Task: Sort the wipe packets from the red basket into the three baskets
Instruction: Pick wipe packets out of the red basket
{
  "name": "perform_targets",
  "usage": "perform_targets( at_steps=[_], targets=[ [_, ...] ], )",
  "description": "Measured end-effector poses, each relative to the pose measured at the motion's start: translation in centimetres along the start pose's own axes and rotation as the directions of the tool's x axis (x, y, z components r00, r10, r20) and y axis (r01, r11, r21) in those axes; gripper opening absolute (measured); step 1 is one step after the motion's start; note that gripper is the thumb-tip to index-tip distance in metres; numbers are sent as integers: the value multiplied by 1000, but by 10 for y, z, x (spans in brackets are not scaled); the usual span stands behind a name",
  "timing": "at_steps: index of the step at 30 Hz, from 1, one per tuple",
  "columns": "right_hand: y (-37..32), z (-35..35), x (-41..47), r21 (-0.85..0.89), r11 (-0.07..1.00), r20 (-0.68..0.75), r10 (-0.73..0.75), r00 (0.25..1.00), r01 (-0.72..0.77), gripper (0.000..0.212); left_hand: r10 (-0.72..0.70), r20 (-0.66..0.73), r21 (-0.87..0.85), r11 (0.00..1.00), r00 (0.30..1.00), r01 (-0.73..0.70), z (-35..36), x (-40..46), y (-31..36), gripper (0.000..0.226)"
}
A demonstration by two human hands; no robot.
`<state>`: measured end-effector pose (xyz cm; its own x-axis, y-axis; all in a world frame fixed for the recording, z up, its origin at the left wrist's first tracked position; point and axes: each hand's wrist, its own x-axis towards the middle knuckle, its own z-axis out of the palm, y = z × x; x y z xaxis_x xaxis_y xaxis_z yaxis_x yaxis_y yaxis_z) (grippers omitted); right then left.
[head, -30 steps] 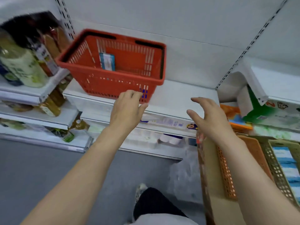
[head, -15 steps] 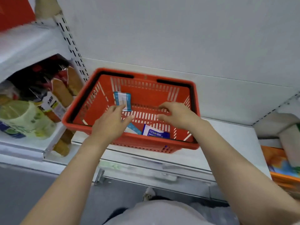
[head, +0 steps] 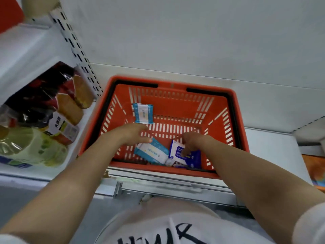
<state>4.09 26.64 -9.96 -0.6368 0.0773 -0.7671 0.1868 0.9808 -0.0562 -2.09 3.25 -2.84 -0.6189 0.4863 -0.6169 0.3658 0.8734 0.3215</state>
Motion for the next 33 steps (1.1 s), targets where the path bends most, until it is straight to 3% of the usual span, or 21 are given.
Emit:
perform_targets(
  at_steps=[3,6,9,14,19,25,29,31,33],
  targets=[
    [1,-3,2,4,1000,8,-3,1000,3,69,44,68,82,995,997,-50,-2,16,-4,66],
    [8,-19,-3,26,999,-148,32,988,-29,50,88,128,135,985,988,-105,-1,35,-8,70],
    [23,-41,-17,229,973,-292,105,951,-37,42,168,213,124,973,963,-197,6,51,-3,70],
    [32,-48,-45,454,890,-353,149,924,30,35,185,326,158,956,927,-246,23,78,3,78],
    [33,-37,-62,537,843,-355,183,917,40,44,190,305,274,921,933,-277,29,94,4,62],
    [31,-33,-73,588,807,-372,208,905,56,42,113,442,333,900,890,-280,29,90,2,33],
    [27,-35,-82,666,736,-436,252,864,122,34,149,349,159,964,925,-215,13,80,4,38],
    [24,-35,-86,737,655,-467,314,826,167,29,167,225,-88,985,960,-150,2,76,3,29],
    [21,-32,-90,782,590,-495,389,777,203,35,165,110,-351,929,980,-117,-9,71,3,23]
  ],
)
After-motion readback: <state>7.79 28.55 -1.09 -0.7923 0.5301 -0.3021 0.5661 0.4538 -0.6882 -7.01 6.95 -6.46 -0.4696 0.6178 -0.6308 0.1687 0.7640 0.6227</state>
